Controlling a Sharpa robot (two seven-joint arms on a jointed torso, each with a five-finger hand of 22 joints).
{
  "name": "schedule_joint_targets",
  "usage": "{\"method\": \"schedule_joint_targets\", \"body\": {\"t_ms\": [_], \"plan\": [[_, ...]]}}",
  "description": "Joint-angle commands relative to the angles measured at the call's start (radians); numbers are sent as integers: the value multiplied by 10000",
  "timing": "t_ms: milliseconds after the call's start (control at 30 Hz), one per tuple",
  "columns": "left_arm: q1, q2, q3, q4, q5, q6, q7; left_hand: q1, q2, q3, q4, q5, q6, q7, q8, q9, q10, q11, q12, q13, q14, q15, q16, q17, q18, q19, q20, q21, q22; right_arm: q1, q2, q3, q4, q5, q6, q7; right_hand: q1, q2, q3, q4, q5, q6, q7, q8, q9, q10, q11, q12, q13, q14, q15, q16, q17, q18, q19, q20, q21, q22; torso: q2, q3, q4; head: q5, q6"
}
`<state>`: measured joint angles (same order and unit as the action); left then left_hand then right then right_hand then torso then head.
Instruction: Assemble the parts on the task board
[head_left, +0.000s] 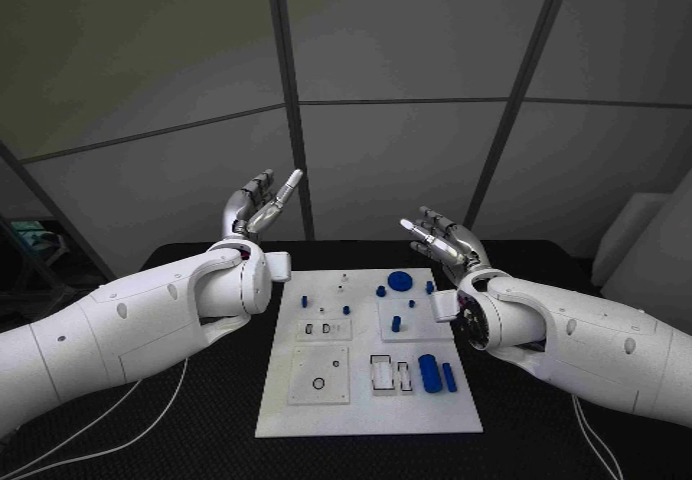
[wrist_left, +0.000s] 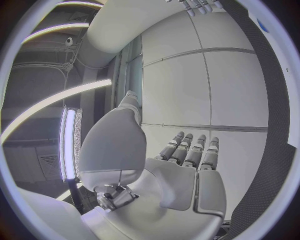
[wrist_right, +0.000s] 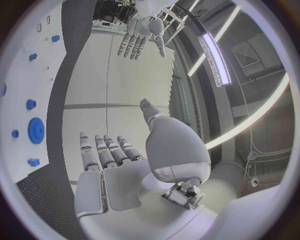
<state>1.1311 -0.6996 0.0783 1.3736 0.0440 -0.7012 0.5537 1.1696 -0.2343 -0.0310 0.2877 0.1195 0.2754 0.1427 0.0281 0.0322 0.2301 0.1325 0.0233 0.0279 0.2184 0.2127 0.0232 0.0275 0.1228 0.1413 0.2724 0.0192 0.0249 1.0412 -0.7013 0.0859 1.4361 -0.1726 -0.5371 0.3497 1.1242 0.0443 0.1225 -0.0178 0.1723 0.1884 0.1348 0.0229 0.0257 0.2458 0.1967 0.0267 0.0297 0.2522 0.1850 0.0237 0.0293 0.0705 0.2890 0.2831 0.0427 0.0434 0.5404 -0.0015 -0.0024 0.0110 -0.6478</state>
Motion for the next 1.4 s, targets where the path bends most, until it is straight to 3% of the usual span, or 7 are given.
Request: {"method": "schedule_joint_targets", "body": {"t_ms": [33,133,167,300,433,733,1400], "plan": [[16,14,9,-7,77,369,397,506,7,92,138,89,265,394,81,40,162,177,73,31,179,158,76,37,-116,56,185,97,32,3,74,70,-132,-1109,1375,-817,1274,38,216,-596,11,1616,1211,309,183,1748,266,263,153,1521,238,236,127,461,770,81,324,155,0,-1,-1,1,-1],[16,14,9,-7,77,369,397,657,649,591,118,-85,921,605,220,124,911,459,221,120,977,346,245,137,-106,128,221,144,59,1,101,100,-178,-1201,1492,-893,1793,154,410,-927,-15,3489,1112,701,378,3802,264,605,300,3319,223,515,255,583,1511,102,612,287,0,-1,-1,1,-1],[10,-272,5,-37,-295,1027,466,709,893,779,106,-149,1356,770,315,174,1352,653,302,160,1326,380,319,170,-145,206,229,184,81,5,-242,100,-252,-4512,910,-515,1927,177,482,-1024,-12,4140,1051,823,431,4623,276,737,345,4018,246,620,293,656,1931,95,771,360,93,8,-22,-51,-139],[9,-470,4,75,-475,1289,464,985,1418,1142,21,-253,2712,988,592,303,3070,1215,609,288,3104,252,738,334,-22,1128,220,569,300,50,-324,101,-322,-5370,663,-484,2148,101,662,-1255,20,5866,973,1060,508,6349,119,935,369,5984,93,890,375,928,3487,84,1374,610,184,27,-39,-54,-175],[8,-665,2,261,-542,1489,370,1313,1681,1244,-132,-298,4336,1138,874,411,5364,1000,925,388,5495,-43,1379,503,250,3842,193,1765,926,152,-409,102,-352,-6148,558,-567,2165,-46,879,-1372,1,6985,899,1097,474,7234,-101,910,328,6915,-177,1003,365,1126,4226,46,1726,684,323,57,-36,-76,-160],[-5,-1141,1,910,-665,1832,29,1741,1924,1266,-815,-319,6270,1008,1023,408,7242,628,1195,392,7425,-526,1858,520,615,5152,124,2525,1169,595,-499,101,-494,-8282,832,-1209,2075,-502,1495,-1566,-100,7859,674,871,409,8460,-444,653,331,8448,-607,1155,446,1160,5290,-318,2236,763,672,70,-13,-156,-94],[-89,-2209,0,2850,-943,2399,-358,1772,2067,1242,-1467,-332,7032,790,699,342,8116,381,1003,372,8427,-816,1645,515,627,6628,-223,3342,1368,1378,-138,109,-483,-14732,3139,-4542,1839,-1548,1600,-1103,101,8802,125,486,413,9075,-1045,371,362,12560,-1785,3523,2332,1110,8478,-1823,4993,2018,1715,-80,374,-522,164]]}}
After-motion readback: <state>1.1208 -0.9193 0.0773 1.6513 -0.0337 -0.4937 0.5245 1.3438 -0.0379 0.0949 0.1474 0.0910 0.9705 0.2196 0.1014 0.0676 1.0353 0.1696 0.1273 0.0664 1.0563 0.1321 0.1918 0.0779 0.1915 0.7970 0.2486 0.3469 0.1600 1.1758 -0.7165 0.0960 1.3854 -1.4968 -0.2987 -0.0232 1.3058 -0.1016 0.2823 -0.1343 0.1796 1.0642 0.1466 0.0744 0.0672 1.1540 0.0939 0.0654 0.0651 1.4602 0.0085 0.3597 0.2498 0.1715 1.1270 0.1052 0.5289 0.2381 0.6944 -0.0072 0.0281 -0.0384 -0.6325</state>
